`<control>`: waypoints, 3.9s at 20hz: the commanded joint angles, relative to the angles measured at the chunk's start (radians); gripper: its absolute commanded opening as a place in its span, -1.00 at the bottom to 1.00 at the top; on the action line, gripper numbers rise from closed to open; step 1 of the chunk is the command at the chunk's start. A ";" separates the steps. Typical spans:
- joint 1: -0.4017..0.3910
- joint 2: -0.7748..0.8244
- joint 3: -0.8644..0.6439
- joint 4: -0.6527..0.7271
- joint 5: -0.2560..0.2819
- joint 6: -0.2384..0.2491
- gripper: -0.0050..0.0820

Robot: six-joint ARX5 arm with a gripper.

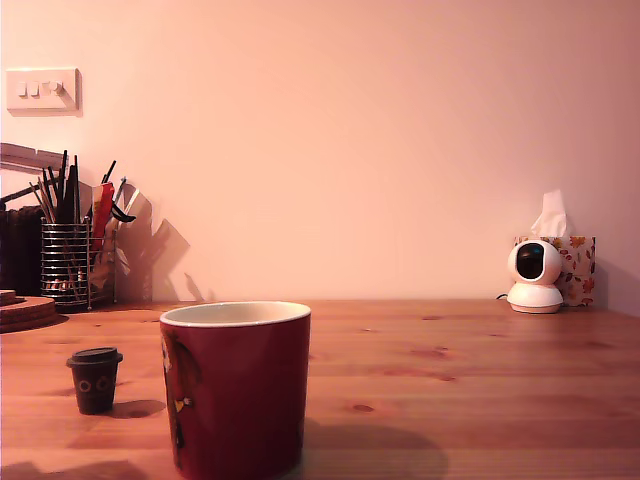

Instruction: Pick up the coffee capsules on the table and drop them inside the coffee cup

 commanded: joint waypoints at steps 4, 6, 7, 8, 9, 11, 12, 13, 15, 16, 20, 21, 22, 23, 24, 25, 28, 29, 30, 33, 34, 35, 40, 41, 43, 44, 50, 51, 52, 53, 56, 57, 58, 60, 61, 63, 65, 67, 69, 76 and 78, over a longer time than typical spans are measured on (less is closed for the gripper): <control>-0.002 0.136 0.000 0.117 0.004 0.073 0.26; -0.002 0.203 0.000 0.178 0.004 0.073 0.27; -0.002 0.236 0.000 0.201 0.004 0.073 0.27; -0.002 0.275 0.000 0.225 0.005 0.073 0.27; -0.002 0.307 0.000 0.241 0.007 0.073 0.27; -0.002 0.363 0.000 0.276 0.031 0.073 0.27; -0.002 0.389 0.000 0.291 0.031 0.073 0.27; -0.002 0.411 -0.001 0.300 0.031 0.072 0.27; -0.002 0.439 -0.008 0.310 0.038 0.072 0.27; -0.002 0.441 -0.021 0.330 0.038 0.072 0.27; -0.002 0.440 -0.077 0.413 0.038 0.063 0.28; -0.002 0.440 -0.080 0.420 0.038 0.063 0.28; -0.002 0.440 -0.081 0.429 0.038 0.060 0.31; -0.002 0.440 -0.085 0.438 0.038 0.057 0.31; -0.002 0.441 -0.094 0.452 0.037 0.045 0.32; -0.002 0.440 -0.106 0.468 0.037 0.037 0.32; -0.002 0.440 -0.144 0.522 0.026 0.037 0.31; -0.002 0.440 -0.144 0.529 0.026 0.037 0.32; -0.004 0.441 -0.144 0.537 0.026 0.037 0.32; -0.011 0.441 -0.150 0.568 0.026 0.015 0.53; -0.011 0.443 -0.157 0.595 0.026 0.003 0.54; -0.011 0.450 -0.161 0.624 0.026 -0.012 0.54; -0.035 0.533 -0.168 0.739 0.018 -0.016 0.53; -0.043 0.556 -0.168 0.762 0.018 -0.019 0.53; -0.059 0.601 -0.168 0.822 -0.001 -0.019 0.53; -0.066 0.624 -0.168 0.850 -0.004 -0.019 0.53; -0.084 0.726 -0.168 1.003 -0.031 -0.043 0.53; -0.089 0.743 -0.168 1.030 -0.032 -0.044 0.53; -0.094 0.756 -0.168 1.052 -0.036 -0.047 0.53; -0.098 0.770 -0.168 1.073 -0.038 -0.058 0.53; -0.113 0.818 -0.167 1.125 -0.041 -0.060 0.53; -0.117 0.832 -0.167 1.140 -0.047 -0.061 0.53; -0.123 0.846 -0.166 1.152 -0.048 -0.061 0.53; -0.129 0.867 -0.164 1.169 -0.054 -0.060 0.53; -0.133 0.874 -0.163 1.173 -0.058 -0.060 0.53; -0.135 0.879 -0.161 1.197 -0.080 -0.060 0.50; -0.135 0.879 -0.161 1.198 -0.085 -0.060 0.50; -0.135 0.879 -0.161 1.200 -0.105 -0.059 0.49; -0.135 0.879 -0.161 1.202 -0.113 -0.059 0.27; -0.135 0.879 -0.161 1.225 -0.096 -0.058 -0.49; -0.135 0.879 -0.161 1.223 -0.084 -0.060 -0.53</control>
